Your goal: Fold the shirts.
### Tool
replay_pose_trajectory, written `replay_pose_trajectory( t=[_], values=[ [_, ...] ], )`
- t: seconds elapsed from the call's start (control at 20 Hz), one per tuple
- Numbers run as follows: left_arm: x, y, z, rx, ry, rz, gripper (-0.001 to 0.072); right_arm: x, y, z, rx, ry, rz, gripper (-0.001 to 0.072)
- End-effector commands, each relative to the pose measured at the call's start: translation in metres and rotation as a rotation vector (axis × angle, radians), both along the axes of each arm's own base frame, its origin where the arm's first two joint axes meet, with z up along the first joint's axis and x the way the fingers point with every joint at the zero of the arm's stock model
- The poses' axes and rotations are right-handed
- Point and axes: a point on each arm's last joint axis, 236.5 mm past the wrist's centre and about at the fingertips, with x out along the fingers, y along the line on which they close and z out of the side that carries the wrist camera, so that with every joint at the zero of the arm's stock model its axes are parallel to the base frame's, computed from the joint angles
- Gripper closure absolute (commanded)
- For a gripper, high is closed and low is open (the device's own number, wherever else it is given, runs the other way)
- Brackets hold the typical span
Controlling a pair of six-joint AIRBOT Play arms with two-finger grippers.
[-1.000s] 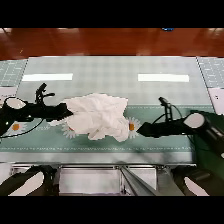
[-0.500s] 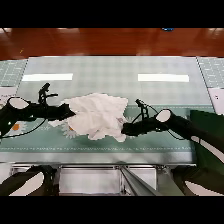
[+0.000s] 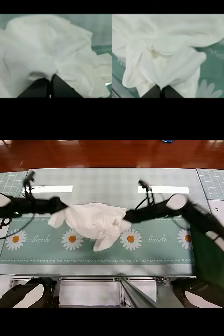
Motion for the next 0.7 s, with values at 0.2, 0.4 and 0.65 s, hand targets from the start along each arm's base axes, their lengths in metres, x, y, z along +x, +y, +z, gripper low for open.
replay_pose_trajectory(
  t=[0.2,0.4,0.65],
  values=[
    [-0.012,0.015,0.313,0.091,-0.747,0.04,0.069,0.007,-0.1,0.301,-0.102,-0.67,-0.106,0.0693],
    [-0.077,-0.001,0.38,0.137,-0.912,-0.02,0.069,-0.065,-0.11,0.407,-0.067,-0.965,-0.124,0.0693],
    [-0.134,-0.018,0.331,0.238,-0.747,-0.195,0.069,-0.123,-0.166,0.413,-0.221,-0.986,-0.294,0.0692]
  ],
)
